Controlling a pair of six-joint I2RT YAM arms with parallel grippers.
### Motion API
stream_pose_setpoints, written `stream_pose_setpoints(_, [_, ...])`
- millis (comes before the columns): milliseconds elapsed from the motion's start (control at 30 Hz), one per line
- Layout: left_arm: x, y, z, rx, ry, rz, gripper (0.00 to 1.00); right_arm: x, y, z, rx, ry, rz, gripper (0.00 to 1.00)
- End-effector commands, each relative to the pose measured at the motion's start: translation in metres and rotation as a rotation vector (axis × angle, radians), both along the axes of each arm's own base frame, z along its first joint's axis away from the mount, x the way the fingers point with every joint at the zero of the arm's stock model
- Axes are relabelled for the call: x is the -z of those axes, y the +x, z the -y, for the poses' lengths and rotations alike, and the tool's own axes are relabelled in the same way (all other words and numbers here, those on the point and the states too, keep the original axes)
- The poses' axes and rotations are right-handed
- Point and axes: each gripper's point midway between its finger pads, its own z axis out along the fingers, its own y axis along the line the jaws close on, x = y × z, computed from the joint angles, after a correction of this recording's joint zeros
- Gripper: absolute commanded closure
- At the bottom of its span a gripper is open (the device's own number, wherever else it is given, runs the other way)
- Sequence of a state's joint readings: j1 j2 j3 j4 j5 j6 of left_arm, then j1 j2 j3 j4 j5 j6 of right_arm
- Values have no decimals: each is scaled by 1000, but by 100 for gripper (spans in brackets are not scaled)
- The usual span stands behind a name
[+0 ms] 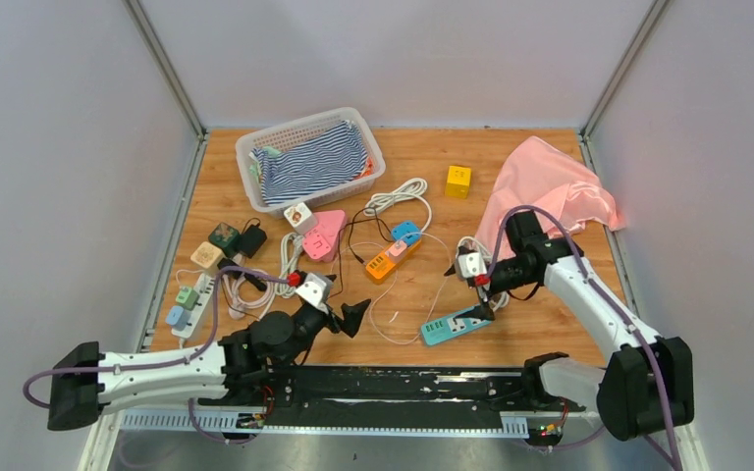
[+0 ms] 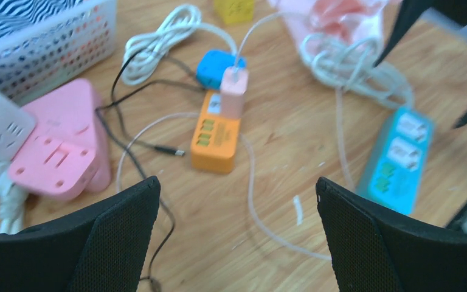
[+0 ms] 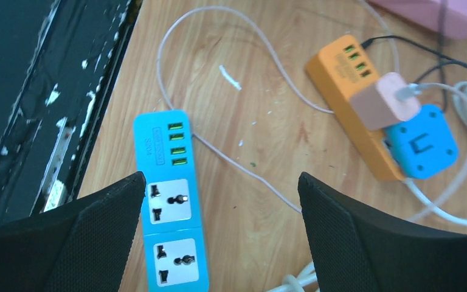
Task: Pull the plug off the socket
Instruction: Pick up the socket from the corner of the board.
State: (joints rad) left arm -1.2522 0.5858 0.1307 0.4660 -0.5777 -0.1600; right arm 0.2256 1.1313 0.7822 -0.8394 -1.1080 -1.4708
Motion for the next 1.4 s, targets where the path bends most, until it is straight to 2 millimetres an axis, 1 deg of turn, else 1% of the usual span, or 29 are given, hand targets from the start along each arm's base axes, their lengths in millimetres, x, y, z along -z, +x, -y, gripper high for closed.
stream_pose_setpoints(0, [33,20,-23,-169,235,-21,0,36,-18,6,-121,-172,29,5])
stream_pose_setpoints(167, [47,30,-11,-213,346,-56,0,61,-20,11,-155,-301,29,9])
stream_pose_setpoints(267, [54,34,-1,-220,407,-66,0,72,-18,15,-157,-365,37,11])
stream_pose_setpoints(400, [60,39,3,-254,455,-80,0,83,-18,20,-151,-427,42,15])
stream_pose_setpoints(500, [60,39,1,-258,449,-81,0,89,-22,21,-166,-453,46,17])
stream_pose_setpoints(767, [56,35,-12,-267,385,-81,0,104,-29,21,-204,-514,56,25])
stream_pose_setpoints(1133, [55,34,-14,-269,376,-82,0,118,-33,22,-241,-572,57,35])
stream_pose_setpoints(1233, [55,34,-15,-272,371,-82,0,120,-35,21,-250,-582,52,41])
stream_pose_setpoints(1300, [55,34,-16,-273,367,-82,0,120,-35,21,-254,-588,47,48])
stream_pose_setpoints(1367, [55,34,-17,-275,363,-82,0,119,-35,21,-252,-593,39,59])
